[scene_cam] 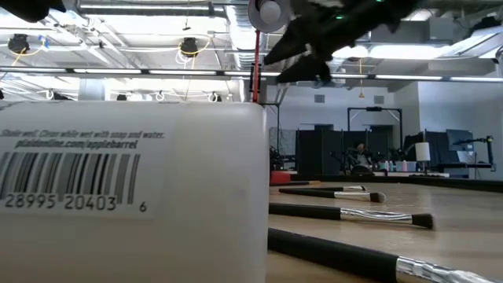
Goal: Pick & Place Paint Supplies
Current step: Put the blue paint bottle into the transparent bin
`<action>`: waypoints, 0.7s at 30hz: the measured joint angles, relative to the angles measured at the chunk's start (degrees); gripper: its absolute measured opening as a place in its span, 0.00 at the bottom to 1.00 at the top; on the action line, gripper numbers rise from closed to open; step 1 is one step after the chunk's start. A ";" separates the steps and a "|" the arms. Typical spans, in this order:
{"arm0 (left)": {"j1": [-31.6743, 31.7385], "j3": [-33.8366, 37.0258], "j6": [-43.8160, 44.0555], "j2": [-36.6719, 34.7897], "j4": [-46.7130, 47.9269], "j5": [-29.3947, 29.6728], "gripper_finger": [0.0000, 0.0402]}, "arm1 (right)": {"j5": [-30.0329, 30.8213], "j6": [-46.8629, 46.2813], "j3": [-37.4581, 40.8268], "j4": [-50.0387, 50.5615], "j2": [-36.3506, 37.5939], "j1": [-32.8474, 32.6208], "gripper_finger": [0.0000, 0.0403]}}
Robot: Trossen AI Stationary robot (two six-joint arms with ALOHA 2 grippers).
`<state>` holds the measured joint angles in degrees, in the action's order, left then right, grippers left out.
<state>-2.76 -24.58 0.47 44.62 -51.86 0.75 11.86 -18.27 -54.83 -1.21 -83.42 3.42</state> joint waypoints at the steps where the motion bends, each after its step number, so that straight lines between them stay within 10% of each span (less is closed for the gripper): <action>1: 0.00 0.01 -0.02 0.00 0.01 0.01 0.51 | 0.00 0.31 -2.51 2.13 -1.85 0.00 0.69; 21: 0.00 0.00 1.56 -0.01 3.23 0.02 0.51 | -5.09 4.78 -30.02 23.22 -31.24 4.89 0.69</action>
<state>-2.76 -24.58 2.03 44.61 -48.64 0.77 6.76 -13.49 -84.84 22.01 -114.66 8.31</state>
